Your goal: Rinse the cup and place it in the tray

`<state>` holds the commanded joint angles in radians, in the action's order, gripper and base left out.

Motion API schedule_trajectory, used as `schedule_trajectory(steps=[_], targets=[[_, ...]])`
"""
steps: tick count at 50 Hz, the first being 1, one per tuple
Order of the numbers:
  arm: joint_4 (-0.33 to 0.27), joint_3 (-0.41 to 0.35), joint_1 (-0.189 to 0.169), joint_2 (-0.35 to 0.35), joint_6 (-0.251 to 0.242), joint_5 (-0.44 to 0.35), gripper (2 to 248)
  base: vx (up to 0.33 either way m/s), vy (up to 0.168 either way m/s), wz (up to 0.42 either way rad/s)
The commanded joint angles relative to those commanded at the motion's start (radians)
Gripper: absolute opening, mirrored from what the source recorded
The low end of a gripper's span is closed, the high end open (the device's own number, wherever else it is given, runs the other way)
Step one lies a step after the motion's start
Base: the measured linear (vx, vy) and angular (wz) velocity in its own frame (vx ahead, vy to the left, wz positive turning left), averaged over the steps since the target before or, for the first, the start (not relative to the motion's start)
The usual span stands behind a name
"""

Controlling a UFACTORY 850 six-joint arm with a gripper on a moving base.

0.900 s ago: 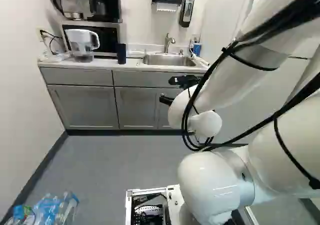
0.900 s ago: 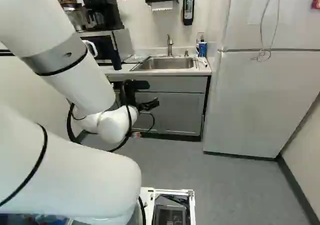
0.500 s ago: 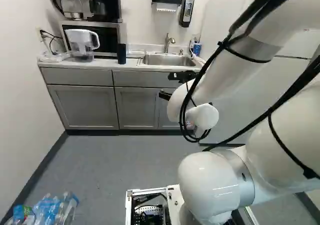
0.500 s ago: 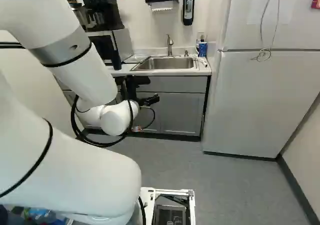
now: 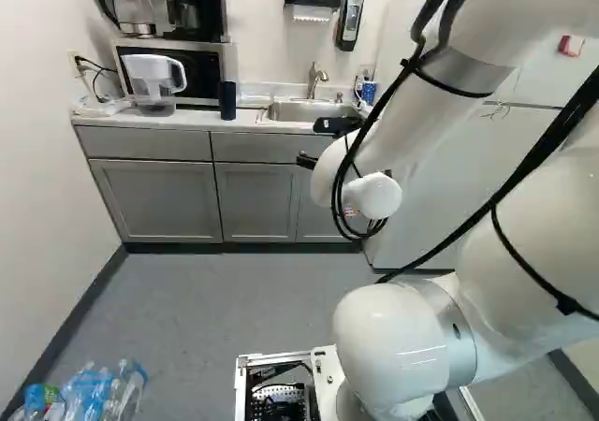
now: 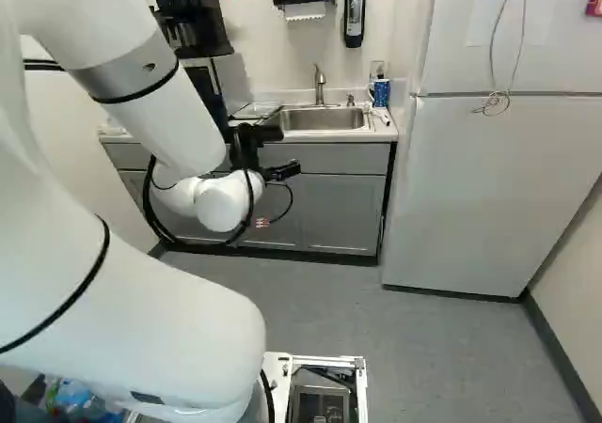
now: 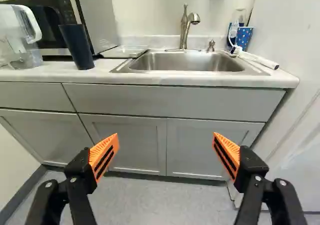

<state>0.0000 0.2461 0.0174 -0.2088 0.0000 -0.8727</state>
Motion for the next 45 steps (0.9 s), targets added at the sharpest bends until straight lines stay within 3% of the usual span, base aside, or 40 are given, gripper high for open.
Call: schedule_trajectory(steps=[17,45], targets=[[0.0,0.036,0.0,-0.007,0.0,0.013,247,0.0,0.0,0.0],[0.0,0.144,-0.002,0.039,0.0,0.061,247,0.0,0.0,0.0]])
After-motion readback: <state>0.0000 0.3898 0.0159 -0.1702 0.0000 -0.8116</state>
